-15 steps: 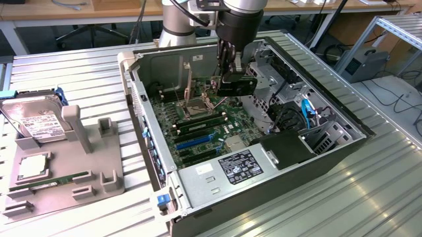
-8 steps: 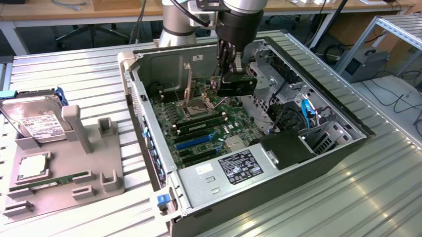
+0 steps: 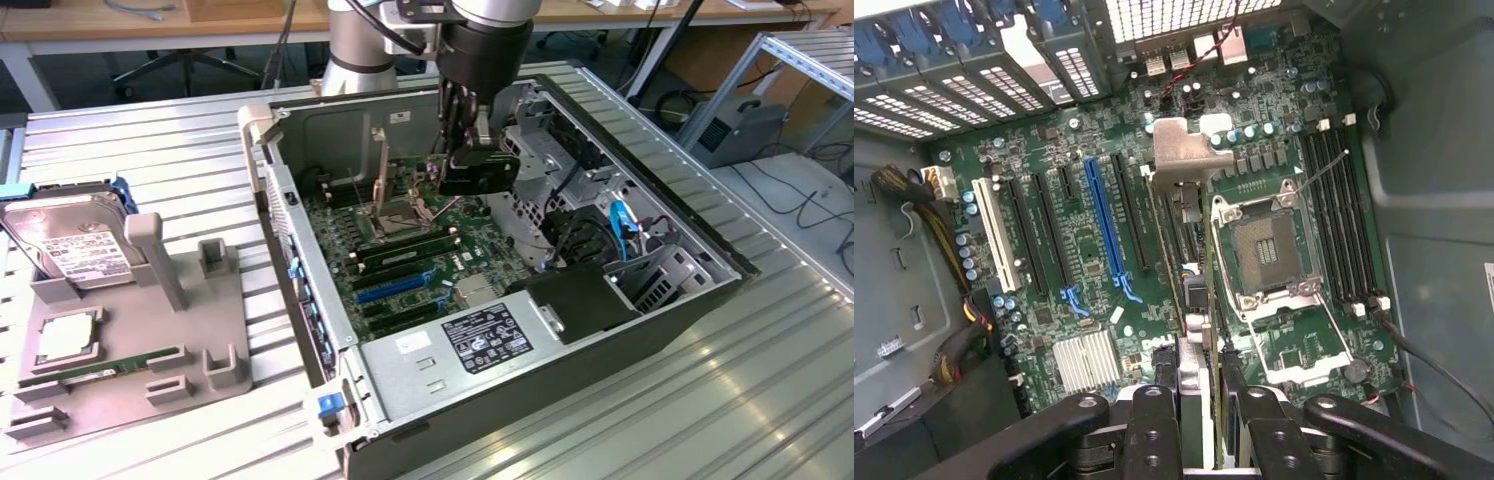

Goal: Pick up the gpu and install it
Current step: 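Insert the gpu into the slot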

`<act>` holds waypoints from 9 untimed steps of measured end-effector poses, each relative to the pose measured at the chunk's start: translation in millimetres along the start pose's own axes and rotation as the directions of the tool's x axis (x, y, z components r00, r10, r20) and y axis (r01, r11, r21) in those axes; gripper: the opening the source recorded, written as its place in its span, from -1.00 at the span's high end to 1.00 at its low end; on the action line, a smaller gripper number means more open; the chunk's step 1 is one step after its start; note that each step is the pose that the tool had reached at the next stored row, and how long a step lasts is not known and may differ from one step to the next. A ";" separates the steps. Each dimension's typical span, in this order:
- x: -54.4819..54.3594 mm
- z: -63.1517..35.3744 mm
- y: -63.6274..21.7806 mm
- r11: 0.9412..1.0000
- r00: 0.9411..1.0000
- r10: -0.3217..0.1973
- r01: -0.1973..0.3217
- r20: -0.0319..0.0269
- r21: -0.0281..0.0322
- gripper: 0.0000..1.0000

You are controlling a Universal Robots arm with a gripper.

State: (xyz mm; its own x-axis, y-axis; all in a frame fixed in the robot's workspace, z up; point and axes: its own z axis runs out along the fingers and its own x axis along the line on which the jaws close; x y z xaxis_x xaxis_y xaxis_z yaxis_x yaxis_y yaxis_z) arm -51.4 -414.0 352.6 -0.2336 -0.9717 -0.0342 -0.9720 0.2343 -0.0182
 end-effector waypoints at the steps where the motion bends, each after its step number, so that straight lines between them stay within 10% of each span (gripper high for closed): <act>1: 0.0 0.0 0.0 1.000 1.000 -0.002 0.002 0.000 0.000 0.44; 9: 0.0 0.1 0.0 1.000 1.000 -0.013 0.013 0.000 0.000 0.44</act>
State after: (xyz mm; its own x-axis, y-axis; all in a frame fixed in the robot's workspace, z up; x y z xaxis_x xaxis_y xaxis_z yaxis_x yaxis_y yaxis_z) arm -51.4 -414.0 352.5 -0.2211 -0.9747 -0.0342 -0.9749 0.2218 -0.0183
